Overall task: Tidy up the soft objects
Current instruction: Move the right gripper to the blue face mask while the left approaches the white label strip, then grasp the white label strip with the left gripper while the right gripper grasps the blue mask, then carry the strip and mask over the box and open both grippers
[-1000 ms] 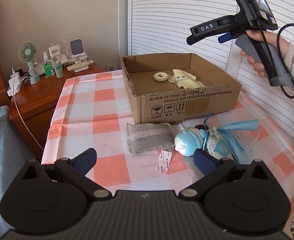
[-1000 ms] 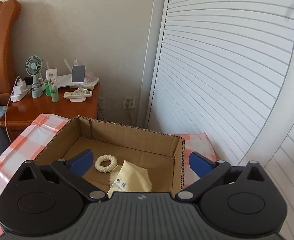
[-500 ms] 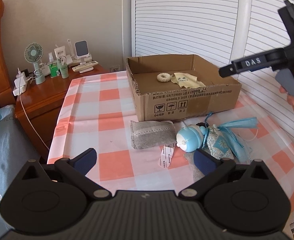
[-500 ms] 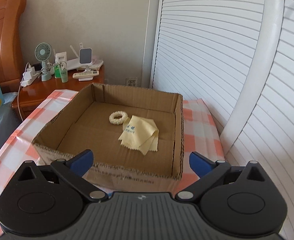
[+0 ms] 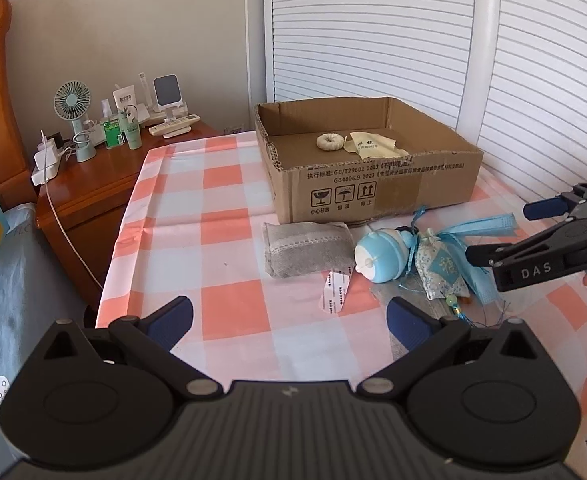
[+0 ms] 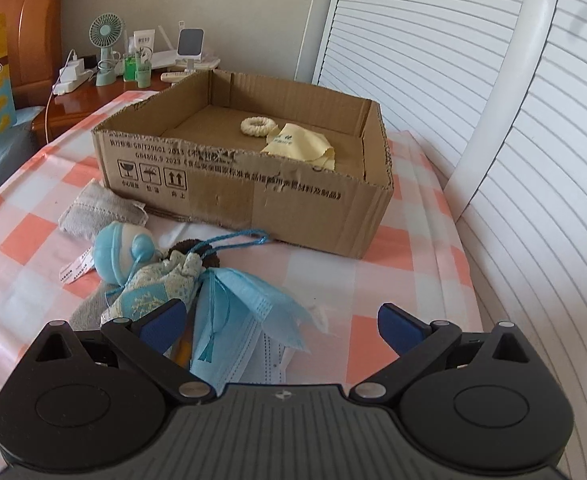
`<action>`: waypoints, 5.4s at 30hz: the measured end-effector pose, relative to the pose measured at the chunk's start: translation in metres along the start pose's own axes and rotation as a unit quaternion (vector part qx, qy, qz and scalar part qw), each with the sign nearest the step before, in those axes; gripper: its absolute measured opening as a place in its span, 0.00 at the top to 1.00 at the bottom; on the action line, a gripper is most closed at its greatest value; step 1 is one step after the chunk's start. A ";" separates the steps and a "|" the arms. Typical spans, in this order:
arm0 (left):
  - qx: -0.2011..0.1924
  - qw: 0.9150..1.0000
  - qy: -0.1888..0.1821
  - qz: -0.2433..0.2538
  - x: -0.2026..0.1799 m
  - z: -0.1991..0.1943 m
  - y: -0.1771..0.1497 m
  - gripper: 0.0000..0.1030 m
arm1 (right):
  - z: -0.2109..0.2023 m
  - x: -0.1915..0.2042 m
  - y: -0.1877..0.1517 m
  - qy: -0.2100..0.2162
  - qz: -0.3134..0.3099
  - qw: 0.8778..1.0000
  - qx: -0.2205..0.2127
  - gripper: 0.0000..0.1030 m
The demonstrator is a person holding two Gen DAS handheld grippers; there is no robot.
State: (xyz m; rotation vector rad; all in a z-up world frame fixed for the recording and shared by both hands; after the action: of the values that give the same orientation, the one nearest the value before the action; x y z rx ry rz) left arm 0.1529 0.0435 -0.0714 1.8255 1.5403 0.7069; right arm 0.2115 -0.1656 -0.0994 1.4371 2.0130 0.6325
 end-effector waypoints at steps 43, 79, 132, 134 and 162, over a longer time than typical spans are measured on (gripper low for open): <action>0.058 0.997 -0.050 0.023 -0.013 0.098 -0.005 0.13 | 0.037 -0.059 -0.035 -0.031 0.101 0.994 0.022 0.00; 0.053 0.995 -0.081 0.018 -0.013 0.065 -0.021 0.83 | 0.026 -0.044 -0.041 -0.010 0.076 0.997 0.011 0.00; 0.050 0.996 -0.070 0.015 -0.015 0.065 -0.022 0.83 | 0.020 -0.044 -0.018 0.005 -0.013 0.999 -0.034 0.77; 0.053 0.996 -0.073 0.013 -0.015 0.064 -0.021 0.83 | 0.017 -0.043 -0.017 0.007 -0.012 0.999 -0.036 0.77; -0.019 0.988 -0.107 0.106 -0.024 0.023 0.104 0.83 | -0.059 -0.030 0.044 0.055 -0.075 0.989 -0.112 0.78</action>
State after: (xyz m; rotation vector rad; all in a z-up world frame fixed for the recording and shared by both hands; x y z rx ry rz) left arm 0.2331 0.0059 -0.0073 1.9840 1.1994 0.6082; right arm 0.2074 -0.1830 -0.0224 1.1304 2.0373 0.8559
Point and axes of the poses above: each gripper's, at about its wrist camera, not at the fingertips, and z roughly the way its jaws point, x to its left, y to its top, the point moved 8 cm from there along z, roughly the way its jaws point, and after that the axes turned 1 degree about -y, right-handed, at the moved point
